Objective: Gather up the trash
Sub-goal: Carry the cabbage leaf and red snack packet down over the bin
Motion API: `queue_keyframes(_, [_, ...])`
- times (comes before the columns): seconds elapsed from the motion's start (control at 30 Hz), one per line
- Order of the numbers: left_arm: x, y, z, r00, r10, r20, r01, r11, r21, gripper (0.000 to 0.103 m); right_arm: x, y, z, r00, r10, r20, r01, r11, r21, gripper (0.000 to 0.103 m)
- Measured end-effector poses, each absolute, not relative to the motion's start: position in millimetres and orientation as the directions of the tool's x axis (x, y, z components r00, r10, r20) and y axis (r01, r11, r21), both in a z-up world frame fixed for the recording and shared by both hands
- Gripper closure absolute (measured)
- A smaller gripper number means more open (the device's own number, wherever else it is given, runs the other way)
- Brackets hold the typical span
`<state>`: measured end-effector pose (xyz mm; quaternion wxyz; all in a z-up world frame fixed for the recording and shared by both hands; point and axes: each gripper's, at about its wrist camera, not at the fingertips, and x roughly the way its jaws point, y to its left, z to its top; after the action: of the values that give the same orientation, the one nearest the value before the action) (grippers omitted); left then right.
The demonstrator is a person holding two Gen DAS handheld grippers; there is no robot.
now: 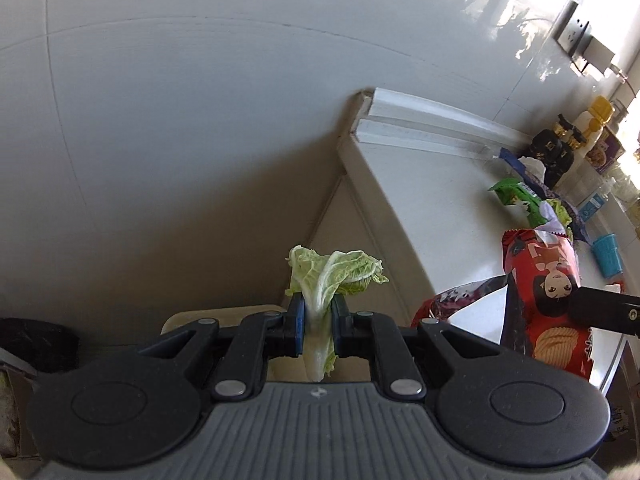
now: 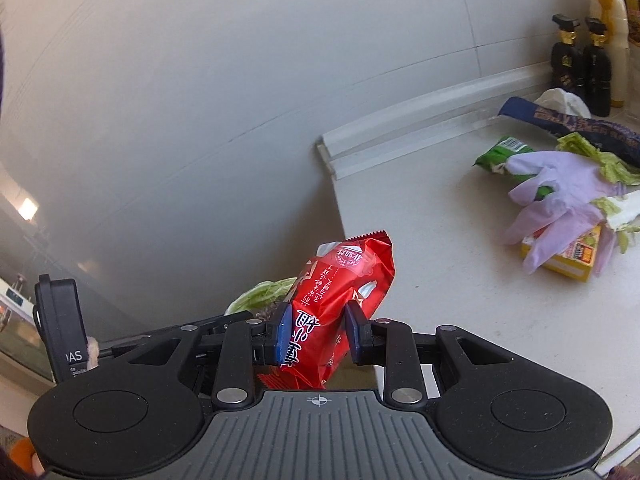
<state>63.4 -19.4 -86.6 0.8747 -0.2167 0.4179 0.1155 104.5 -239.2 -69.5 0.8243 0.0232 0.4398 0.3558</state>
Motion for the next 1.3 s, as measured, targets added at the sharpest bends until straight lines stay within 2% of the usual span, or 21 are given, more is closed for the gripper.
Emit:
queue_keyframes(0.53, [33, 15, -162, 0.503, 0.023, -0.864, -0.486, 0.834, -0.261, 0.091, 94, -158, -149, 0.226, 0.545, -0.807, -0.687, 0.677, 0.264, 0.077])
queue_keyframes(1.03, [43, 34, -246, 0.381, -0.027, -0.924, -0.508, 0.829, -0.234, 0.091, 107, -102, -246, 0.129, 0.409, -0.903, -0.71, 0.674, 0.204, 0.077])
queue_keyframes(1.3, [36, 39, -269, 0.327, -0.039, -0.944, -0.536, 0.815, -0.219, 0.09, 123, -80, -277, 0.109, 0.353, -0.929, -0.721, 0.671, 0.171, 0.076])
